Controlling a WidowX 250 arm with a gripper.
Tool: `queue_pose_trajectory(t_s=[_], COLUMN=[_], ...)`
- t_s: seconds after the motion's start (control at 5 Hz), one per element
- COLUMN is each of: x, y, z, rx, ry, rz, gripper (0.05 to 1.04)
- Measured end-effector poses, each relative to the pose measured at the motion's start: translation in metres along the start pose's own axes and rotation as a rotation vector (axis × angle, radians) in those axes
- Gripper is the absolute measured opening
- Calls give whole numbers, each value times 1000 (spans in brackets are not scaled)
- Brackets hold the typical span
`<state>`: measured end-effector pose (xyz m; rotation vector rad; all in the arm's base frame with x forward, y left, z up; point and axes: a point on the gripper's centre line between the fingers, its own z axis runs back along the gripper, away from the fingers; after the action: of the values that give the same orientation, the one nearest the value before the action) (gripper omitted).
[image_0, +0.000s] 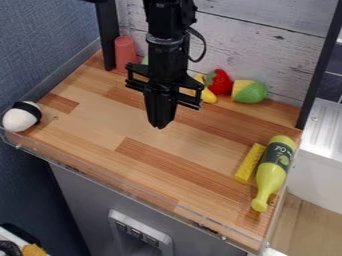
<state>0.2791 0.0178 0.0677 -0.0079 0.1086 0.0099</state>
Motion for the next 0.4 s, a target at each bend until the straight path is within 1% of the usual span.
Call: queue_pose_trajectory(t_s=[0.2,0.4], x=[14,30], y=[-19,-46], z=[1,-1], rx=[5,24], ry=[8,3], rz=[-122,-306], gripper=[89,249])
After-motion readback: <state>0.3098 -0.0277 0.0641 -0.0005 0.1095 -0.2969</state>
